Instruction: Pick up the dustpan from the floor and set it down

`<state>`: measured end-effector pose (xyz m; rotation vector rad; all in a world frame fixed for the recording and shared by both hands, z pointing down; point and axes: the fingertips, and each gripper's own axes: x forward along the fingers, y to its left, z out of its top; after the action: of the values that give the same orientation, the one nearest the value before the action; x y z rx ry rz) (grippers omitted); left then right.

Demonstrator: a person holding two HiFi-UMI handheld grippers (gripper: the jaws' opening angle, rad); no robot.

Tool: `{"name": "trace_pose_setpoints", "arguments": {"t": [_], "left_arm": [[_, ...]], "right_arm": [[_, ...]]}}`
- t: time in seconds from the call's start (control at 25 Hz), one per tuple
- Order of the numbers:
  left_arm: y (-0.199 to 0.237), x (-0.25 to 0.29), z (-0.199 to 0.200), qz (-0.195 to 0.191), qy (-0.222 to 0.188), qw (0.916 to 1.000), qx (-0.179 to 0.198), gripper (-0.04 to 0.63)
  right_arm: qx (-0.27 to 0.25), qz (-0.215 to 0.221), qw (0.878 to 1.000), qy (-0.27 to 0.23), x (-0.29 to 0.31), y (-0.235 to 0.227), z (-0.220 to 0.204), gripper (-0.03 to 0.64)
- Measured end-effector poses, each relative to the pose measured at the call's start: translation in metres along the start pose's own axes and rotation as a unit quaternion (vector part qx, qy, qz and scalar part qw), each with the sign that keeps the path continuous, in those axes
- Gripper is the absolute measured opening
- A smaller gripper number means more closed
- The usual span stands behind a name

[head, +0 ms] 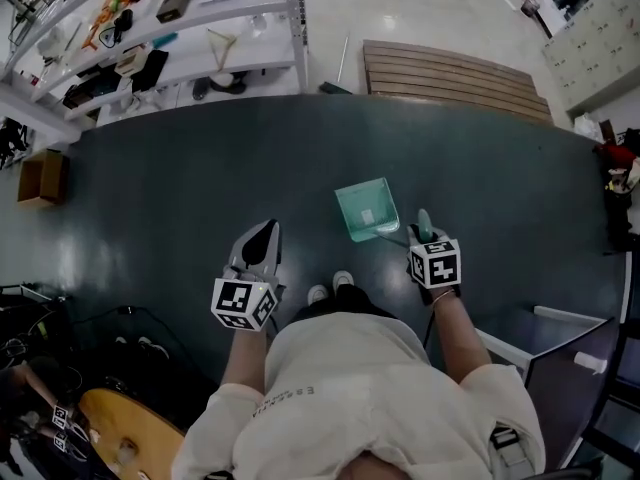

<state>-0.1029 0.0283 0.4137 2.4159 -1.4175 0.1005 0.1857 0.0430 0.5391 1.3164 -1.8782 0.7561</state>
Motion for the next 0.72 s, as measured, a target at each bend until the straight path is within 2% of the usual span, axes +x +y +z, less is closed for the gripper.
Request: {"name": "trace_pose_setpoints", "arguments": {"t": [0.36,0.56,0.72], "left_arm": [[0.046,0.001,0.008,0.011,-0.01,0.9999,-0.001,0.017],[0.07,0.037,0.011,0.019,-0.004,0.9998,-0.006,0.017],[0.094,0.091,0.022,0.028,-0.011,0.9994,-0.018,0.017]], "right_arm": [[0.017,0.005,1.0,0.006,0.047,0.016,0.034,-0.006],[0.012,0.021,1.0,0.012,0.094,0.013,0.075,-0.005],[0.014,0.033,0.999,0.011,0.15,-0.009,0.123,-0.005]]}}
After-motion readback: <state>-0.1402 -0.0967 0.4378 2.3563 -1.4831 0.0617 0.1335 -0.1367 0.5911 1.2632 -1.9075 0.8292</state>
